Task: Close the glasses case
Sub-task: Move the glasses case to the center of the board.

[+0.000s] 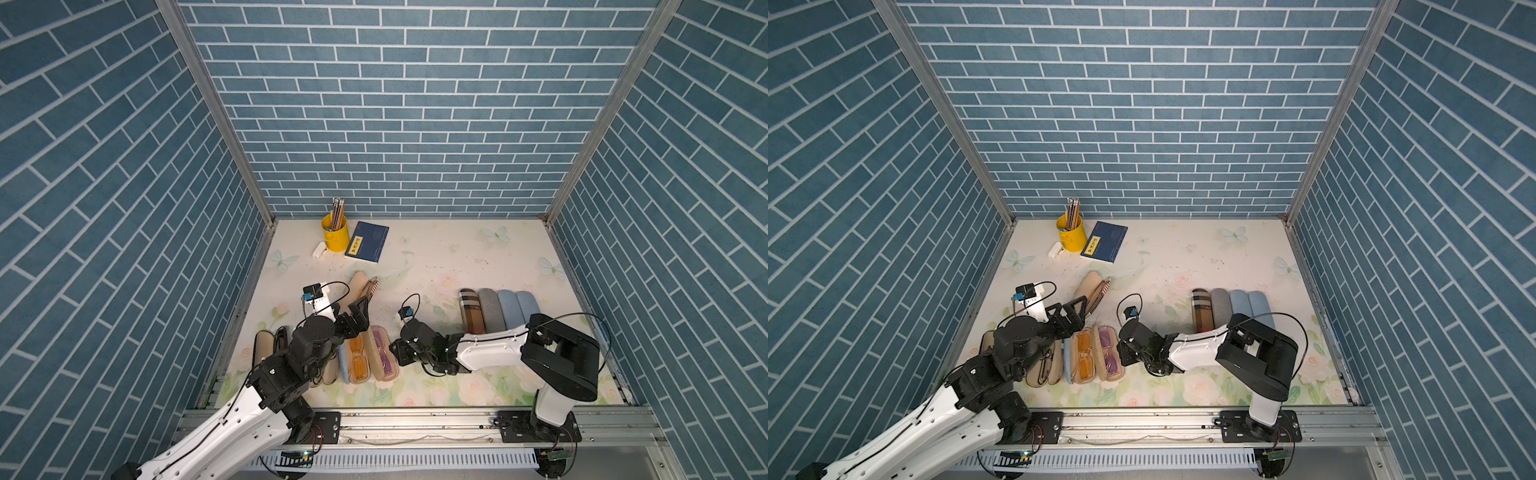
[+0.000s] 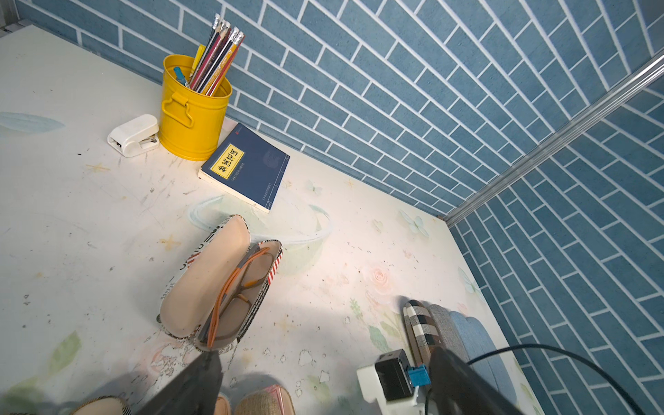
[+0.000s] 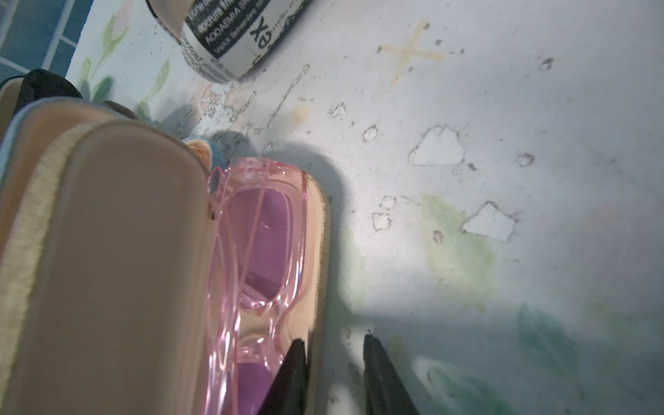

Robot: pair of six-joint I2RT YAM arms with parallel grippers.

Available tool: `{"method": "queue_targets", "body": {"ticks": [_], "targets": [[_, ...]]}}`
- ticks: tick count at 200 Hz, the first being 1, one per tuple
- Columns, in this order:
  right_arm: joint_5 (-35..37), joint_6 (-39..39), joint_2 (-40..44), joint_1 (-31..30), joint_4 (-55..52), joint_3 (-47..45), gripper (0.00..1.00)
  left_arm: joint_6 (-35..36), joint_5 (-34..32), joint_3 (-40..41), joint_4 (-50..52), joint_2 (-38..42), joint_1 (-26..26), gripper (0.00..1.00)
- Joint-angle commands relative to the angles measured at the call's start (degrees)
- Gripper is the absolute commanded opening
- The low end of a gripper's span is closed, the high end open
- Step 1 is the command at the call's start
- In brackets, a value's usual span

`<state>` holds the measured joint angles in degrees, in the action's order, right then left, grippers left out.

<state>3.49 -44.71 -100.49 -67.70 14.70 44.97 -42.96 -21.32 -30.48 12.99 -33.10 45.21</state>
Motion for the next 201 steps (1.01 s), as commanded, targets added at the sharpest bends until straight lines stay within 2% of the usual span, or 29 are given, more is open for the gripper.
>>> {"method": "queue_targets", "body": {"ticks": [1, 77, 109, 148, 201], "targets": [[1.5, 0.1, -1.7, -0.7, -2.1, 1.4, 0.25, 0.8, 0.8, 0.6, -0.7, -0.9, -0.3, 0.95], [2.3, -0.2, -1.2, -0.8, -1.5, 0.3, 0.14, 1.1, 1.4, 0.9, -2.4, -2.8, -0.4, 0.94], [4.2, -0.5, 0.4, -0.3, -2.6, -1.0, 0.12, 2.0, 5.1, 0.9, -4.6, -5.2, -0.3, 0.93], [6.1, -0.9, 4.4, 2.2, -3.3, -5.3, 0.09, 2.8, 9.7, -0.4, -7.6, -10.7, 0.4, 0.88], [6.6, -0.4, 11.6, 7.8, -3.1, -11.8, 0.07, 2.8, 10.6, -1.3, -11.2, -15.4, 2.5, 0.85]]}}
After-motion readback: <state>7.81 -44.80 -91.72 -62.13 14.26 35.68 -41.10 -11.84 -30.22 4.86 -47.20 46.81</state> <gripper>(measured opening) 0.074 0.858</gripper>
